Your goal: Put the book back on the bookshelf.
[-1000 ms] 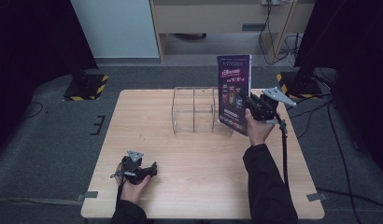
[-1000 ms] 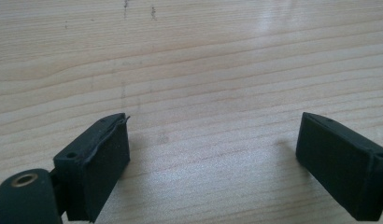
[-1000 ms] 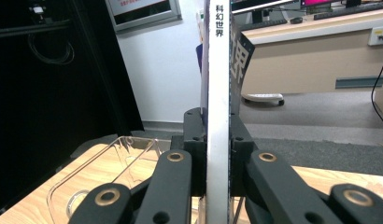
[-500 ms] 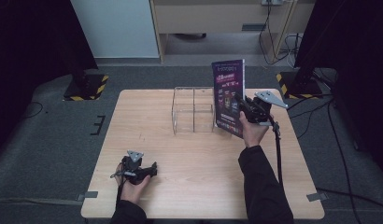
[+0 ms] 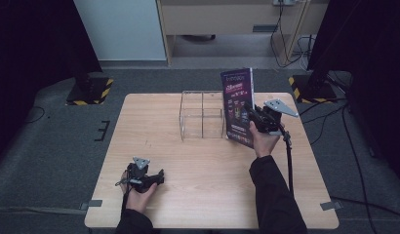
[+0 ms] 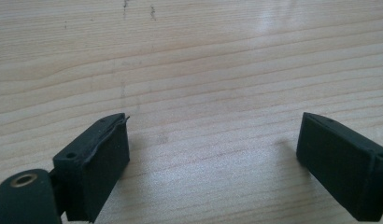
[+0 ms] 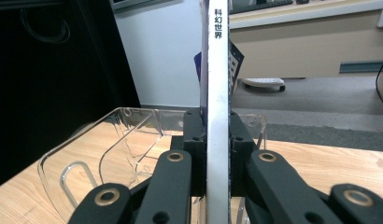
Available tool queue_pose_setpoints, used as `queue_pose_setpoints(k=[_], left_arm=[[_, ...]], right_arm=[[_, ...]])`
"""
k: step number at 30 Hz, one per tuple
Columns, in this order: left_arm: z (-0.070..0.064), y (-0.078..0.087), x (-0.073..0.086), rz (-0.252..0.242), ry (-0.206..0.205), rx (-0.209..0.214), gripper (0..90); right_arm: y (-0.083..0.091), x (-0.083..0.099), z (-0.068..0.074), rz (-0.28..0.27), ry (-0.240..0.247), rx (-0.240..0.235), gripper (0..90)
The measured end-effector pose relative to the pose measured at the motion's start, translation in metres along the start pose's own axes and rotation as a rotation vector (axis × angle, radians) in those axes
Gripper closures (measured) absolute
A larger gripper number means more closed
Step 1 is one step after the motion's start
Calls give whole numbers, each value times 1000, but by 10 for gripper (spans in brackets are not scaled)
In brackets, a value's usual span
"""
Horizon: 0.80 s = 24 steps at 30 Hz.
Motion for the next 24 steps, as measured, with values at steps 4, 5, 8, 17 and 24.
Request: queue_pose_setpoints(k=[4,5,8,17,24], left_arm=[[0,0,0,0,0,0,86],[0,0,0,0,0,0,86],[0,0,0,0,0,0,87],[0,0,0,0,0,0,86],[0,0,0,-1,1,-1,86]], right_arm=[[3,3,2,-2,13,-14,826],[5,4,3,-4,14,-18,826],[10,8,4,-3,22,-31,825],[23,27,4,53,57,-38,824],[24,28,5,26,15,-59,828]])
Point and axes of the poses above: each handheld gripper's, and its own axes: y roughly backward along the jaws, x roughly out of its underside, z roughly to its left, the point moved 7 cm from there along -y, roughly forward along the jaws, and after that the axes turned 4 degrees about z, right-handed, at the moved point
